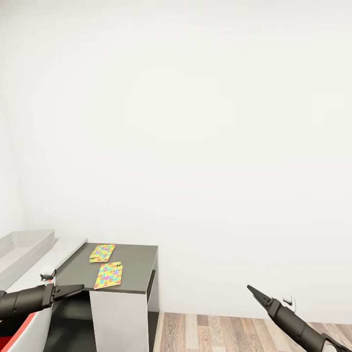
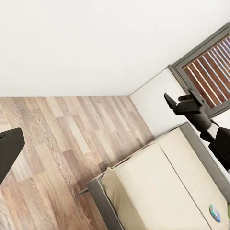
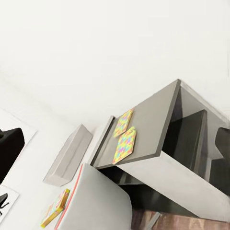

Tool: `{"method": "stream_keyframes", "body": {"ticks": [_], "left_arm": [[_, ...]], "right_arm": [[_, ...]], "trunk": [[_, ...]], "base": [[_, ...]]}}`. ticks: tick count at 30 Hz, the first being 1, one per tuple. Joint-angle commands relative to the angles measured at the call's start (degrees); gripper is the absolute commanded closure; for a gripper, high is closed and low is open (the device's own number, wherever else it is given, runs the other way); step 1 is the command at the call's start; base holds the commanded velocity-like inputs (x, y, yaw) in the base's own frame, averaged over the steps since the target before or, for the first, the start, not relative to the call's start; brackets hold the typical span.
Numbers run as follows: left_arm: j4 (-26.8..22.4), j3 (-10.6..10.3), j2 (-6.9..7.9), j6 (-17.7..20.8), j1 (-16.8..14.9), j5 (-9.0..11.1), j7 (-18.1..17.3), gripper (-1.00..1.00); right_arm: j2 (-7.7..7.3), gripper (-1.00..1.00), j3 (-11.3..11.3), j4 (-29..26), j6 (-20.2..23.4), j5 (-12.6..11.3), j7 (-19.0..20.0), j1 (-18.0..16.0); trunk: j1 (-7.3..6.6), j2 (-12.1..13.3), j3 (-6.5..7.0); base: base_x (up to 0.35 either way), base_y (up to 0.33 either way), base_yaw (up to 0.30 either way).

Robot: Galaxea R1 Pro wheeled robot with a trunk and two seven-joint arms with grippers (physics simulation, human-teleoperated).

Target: Put all the toys in the child's room - the three board games (two on the bed and one on the table), the two jigsaw puzzles on the table, and the tennis ball on the table - inside the toy box on the table in the child's room.

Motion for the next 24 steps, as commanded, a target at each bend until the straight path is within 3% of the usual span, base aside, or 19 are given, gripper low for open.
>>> {"method": "stream_keyframes", "body": {"ticks": [1, 7, 19, 24], "left_arm": [[0.01, -0.01, 0.01, 0.61, -0.01, -0.06, -0.25, -1.0], [0.01, -0.03, 0.0, 0.62, -0.01, -0.05, -0.25, -1.0], [-0.04, -0.02, -0.26, 0.5, -0.01, -0.05, -0.25, -1.0], [-0.07, -0.05, -0.33, 0.45, -0.01, -0.05, -0.25, -1.0]], "right_arm": [[0.04, -1.0, -0.05, 0.01, 0.4, -0.3, -0.42, -0.03], [-0.06, -1.0, -0.03, -0.01, 0.48, -0.52, -3.22, -0.02], [-0.37, -1.0, -0.05, 0.38, 0.63, -0.63, -3.73, -0.05], [-0.47, -1.0, -0.06, 0.58, 2.83, -0.57, -3.74, -0.58]], "trunk": [[0.02, -0.05, -0.03], [0.02, -0.05, -0.03], [0.02, -0.05, -0.03], [0.02, -0.05, -0.03]], "base": [[0.0, 0.0, 0.0], [0.0, 0.0, 0.0], [0.0, 0.014, 0.0], [-0.061, 0.081, 0.0]]}}
